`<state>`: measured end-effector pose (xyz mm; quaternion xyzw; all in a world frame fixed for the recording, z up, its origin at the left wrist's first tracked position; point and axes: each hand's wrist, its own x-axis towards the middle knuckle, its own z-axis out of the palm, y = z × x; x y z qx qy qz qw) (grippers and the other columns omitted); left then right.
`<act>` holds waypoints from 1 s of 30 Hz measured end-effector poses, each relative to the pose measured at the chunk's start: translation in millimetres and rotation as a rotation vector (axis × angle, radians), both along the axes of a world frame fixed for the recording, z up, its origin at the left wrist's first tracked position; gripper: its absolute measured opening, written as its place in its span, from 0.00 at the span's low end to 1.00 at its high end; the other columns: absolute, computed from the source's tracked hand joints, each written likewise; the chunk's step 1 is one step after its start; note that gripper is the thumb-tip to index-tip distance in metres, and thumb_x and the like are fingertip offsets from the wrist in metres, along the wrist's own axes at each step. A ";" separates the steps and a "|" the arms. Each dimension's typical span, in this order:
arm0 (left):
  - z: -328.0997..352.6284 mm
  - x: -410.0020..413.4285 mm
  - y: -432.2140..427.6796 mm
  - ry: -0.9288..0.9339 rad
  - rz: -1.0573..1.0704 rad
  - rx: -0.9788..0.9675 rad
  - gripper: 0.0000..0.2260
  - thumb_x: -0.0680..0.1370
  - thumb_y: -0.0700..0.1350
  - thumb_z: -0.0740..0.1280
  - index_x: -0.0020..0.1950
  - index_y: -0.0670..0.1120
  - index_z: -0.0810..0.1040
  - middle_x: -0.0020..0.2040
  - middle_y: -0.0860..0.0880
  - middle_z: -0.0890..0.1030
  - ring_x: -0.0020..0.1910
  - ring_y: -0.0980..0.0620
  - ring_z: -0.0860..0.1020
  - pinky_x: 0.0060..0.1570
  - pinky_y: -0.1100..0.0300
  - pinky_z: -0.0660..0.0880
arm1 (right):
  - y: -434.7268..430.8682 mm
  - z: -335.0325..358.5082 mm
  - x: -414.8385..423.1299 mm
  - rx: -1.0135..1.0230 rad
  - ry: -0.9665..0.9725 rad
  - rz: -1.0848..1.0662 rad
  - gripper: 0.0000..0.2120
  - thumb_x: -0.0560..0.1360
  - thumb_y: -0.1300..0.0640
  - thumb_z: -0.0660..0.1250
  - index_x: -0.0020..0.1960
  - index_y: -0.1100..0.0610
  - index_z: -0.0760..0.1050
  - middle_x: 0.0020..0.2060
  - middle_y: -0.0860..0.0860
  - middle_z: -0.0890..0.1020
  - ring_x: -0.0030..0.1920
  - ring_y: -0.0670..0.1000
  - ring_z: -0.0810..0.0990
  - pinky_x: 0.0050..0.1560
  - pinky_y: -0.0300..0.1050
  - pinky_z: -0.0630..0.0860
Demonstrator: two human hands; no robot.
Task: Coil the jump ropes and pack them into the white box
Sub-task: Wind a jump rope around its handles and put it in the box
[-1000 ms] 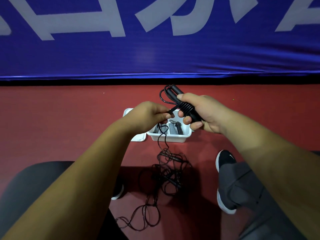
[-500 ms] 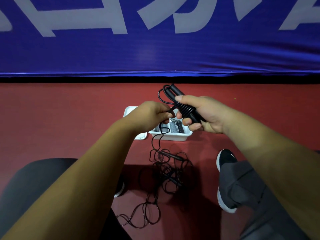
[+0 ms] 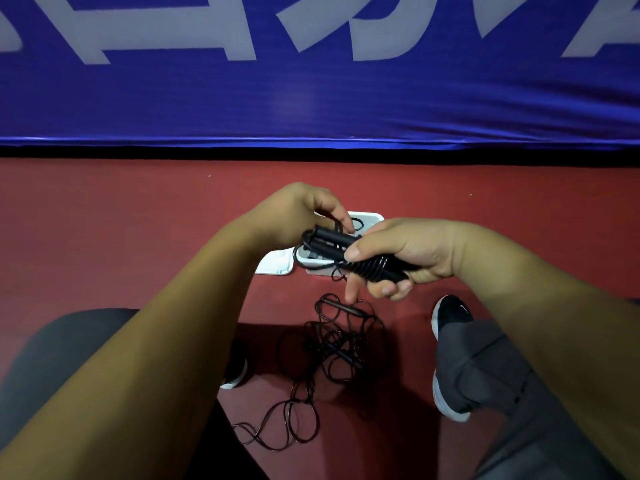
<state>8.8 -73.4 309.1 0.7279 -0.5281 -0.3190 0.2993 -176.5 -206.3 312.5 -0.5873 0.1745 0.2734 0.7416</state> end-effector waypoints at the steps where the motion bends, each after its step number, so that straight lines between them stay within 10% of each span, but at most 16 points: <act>1: 0.7 -1.4 -2.2 0.005 0.004 -0.010 0.12 0.75 0.35 0.75 0.47 0.54 0.89 0.50 0.53 0.86 0.50 0.51 0.85 0.58 0.50 0.81 | 0.9 -1.6 -0.2 -0.016 0.019 0.035 0.13 0.83 0.57 0.65 0.62 0.65 0.72 0.53 0.69 0.85 0.29 0.50 0.74 0.25 0.38 0.65; 16: 2.6 -16.2 -4.7 -0.374 -0.140 -0.158 0.08 0.77 0.41 0.75 0.51 0.52 0.89 0.46 0.51 0.81 0.47 0.53 0.80 0.50 0.50 0.78 | -10.2 -23.4 9.7 -0.493 0.161 -0.018 0.11 0.80 0.53 0.71 0.59 0.57 0.77 0.51 0.56 0.89 0.33 0.51 0.76 0.28 0.39 0.65; 24: -1.2 -22.7 -5.6 -0.406 -0.156 0.179 0.05 0.81 0.43 0.68 0.52 0.53 0.80 0.46 0.52 0.82 0.45 0.49 0.79 0.41 0.57 0.72 | -19.8 -32.4 13.4 -0.829 0.144 -0.275 0.12 0.81 0.54 0.66 0.52 0.64 0.80 0.36 0.53 0.86 0.21 0.49 0.74 0.25 0.38 0.69; 30: -11.3 -21.7 -4.2 -0.306 0.010 0.268 0.04 0.80 0.46 0.69 0.47 0.47 0.79 0.41 0.52 0.84 0.42 0.47 0.82 0.39 0.57 0.75 | -15.8 -29.3 16.1 -0.558 0.138 -0.482 0.11 0.80 0.53 0.69 0.57 0.59 0.78 0.44 0.54 0.84 0.31 0.49 0.77 0.27 0.40 0.74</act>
